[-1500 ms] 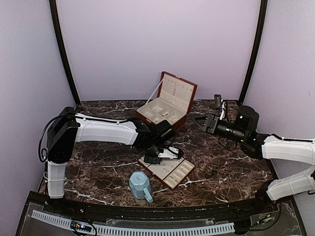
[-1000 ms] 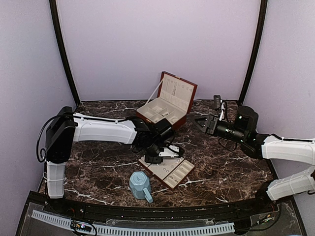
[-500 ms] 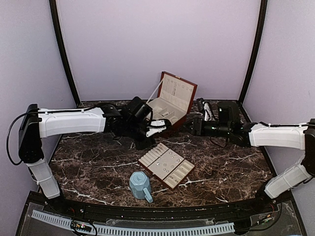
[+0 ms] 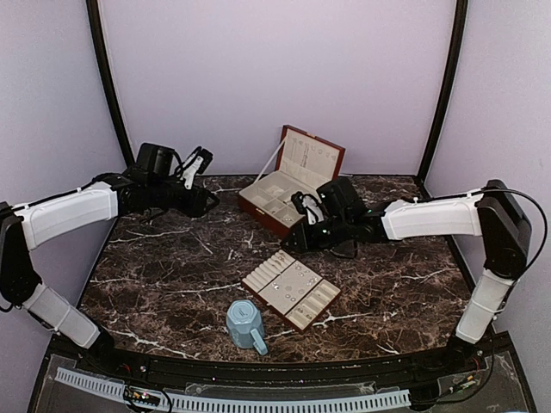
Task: Organize the mixed jewelry
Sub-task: Insert the earring into the earring holder, then pick up the earring from the earring holder.
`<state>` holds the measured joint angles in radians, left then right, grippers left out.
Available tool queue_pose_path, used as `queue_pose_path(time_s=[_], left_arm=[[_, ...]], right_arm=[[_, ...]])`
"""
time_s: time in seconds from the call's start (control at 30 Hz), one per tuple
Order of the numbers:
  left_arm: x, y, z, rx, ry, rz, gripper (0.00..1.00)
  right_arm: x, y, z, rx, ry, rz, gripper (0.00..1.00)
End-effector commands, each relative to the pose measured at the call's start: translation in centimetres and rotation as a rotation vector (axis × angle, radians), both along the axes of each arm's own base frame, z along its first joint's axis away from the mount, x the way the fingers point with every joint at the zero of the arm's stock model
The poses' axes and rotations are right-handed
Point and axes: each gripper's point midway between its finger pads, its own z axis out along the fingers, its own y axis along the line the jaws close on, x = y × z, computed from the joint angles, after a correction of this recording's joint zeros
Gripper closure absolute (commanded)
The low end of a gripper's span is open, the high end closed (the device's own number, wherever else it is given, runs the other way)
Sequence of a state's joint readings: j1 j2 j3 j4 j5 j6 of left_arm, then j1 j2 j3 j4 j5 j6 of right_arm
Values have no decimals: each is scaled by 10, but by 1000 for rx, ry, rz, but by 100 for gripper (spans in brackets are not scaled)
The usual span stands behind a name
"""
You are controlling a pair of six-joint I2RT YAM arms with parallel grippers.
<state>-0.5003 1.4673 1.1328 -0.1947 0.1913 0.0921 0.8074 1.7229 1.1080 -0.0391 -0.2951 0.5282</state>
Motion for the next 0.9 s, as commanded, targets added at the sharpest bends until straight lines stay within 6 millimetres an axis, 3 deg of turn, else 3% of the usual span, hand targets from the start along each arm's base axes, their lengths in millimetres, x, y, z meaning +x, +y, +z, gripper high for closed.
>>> queue_pose_path(time_s=[0.0, 0.13, 0.33, 0.87], left_arm=[[10, 29, 22, -116, -53, 108, 49], [13, 44, 17, -75, -71, 156, 49], [9, 47, 21, -62, -80, 154, 48], [5, 49, 31, -76, -94, 159, 48]], right_arm=[[-4, 11, -22, -81, 66, 11, 73], [-4, 22, -34, -115, 102, 15, 74], [-11, 35, -53, -178, 138, 43, 75], [-10, 37, -74, -243, 142, 35, 75]])
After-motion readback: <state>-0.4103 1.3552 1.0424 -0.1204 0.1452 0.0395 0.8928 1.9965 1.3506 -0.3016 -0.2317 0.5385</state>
